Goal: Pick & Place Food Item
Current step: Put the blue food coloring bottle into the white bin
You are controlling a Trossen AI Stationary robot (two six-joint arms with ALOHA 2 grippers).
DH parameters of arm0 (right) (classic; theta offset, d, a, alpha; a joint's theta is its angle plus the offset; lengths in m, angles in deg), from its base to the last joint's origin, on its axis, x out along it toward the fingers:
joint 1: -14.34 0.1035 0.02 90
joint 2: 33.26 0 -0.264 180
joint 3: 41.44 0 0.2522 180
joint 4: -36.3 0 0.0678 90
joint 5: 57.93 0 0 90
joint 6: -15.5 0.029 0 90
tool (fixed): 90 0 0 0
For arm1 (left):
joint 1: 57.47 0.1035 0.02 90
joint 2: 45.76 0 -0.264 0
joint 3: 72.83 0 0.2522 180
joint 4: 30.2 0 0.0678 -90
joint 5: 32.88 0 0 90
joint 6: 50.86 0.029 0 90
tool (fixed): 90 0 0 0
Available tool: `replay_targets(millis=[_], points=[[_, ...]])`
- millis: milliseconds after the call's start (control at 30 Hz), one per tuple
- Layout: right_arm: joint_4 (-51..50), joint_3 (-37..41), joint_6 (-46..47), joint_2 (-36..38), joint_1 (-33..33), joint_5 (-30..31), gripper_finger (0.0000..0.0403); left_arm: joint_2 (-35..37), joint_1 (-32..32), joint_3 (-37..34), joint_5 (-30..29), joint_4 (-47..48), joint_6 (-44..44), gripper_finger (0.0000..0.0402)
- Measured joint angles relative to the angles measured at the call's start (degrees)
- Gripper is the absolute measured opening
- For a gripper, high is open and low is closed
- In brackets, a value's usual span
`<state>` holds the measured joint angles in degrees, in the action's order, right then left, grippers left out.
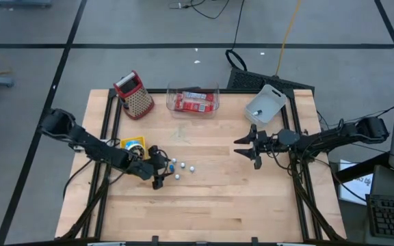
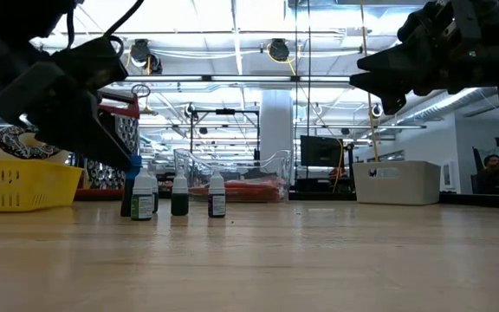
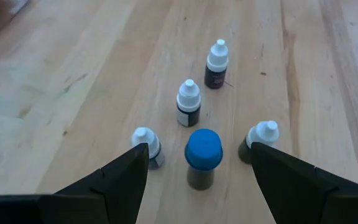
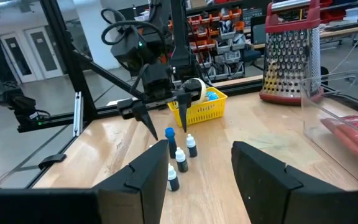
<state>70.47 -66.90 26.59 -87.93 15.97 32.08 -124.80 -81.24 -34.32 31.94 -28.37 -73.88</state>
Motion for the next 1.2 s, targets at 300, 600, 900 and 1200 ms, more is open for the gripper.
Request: replay_targets(millis=[300, 600, 900, 1200], points=[[-0.59, 0.00, 0.00, 0.00, 0.00, 0.15, 0.0164, -0.49, 0.00, 0.00, 0.89, -1.79, 0.39, 0.0248], [-0.71, 0.00, -0.01, 0.00, 0.00, 0.15, 0.0164, -0.49, 0.00, 0.00, 2.68, -1.70, 0.20, 0.0165], [-0.71, 0.00, 0.00, 0.00, 0.00, 0.17, 0.0164, -0.49, 1.65, 0.00, 2.64, -1.66, 0.33, 0.0135], [-1.12, 0.00, 0.00, 0.00, 0.00, 0.17, 0.0164, -0.47, 2.49, 0.00, 2.66, -1.63, 0.45, 0.0101]])
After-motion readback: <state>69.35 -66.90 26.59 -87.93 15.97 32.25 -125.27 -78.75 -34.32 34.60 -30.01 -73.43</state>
